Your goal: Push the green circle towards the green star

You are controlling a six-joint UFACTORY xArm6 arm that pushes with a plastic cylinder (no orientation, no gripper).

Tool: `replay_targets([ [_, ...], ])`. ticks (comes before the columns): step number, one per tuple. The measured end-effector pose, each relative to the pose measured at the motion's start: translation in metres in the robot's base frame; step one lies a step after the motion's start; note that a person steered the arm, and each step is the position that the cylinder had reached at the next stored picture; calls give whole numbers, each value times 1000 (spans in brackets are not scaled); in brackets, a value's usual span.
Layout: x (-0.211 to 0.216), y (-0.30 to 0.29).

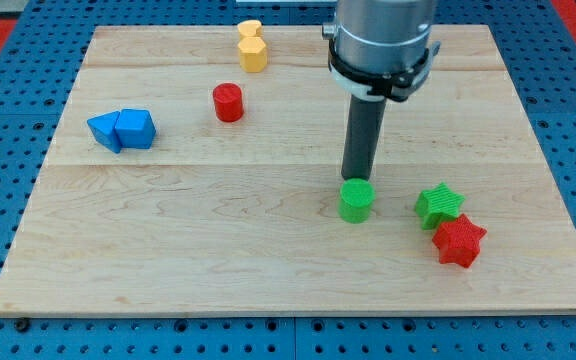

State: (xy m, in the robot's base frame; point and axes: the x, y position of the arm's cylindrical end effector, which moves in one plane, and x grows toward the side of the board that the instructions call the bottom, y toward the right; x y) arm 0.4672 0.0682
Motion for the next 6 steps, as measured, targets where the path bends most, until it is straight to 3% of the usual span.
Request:
replay_targets([
  [1,-11,-42],
  [2,19,-22],
  [3,27,44],
  [4,22,59],
  [5,-15,-7],
  [6,-86,-10],
])
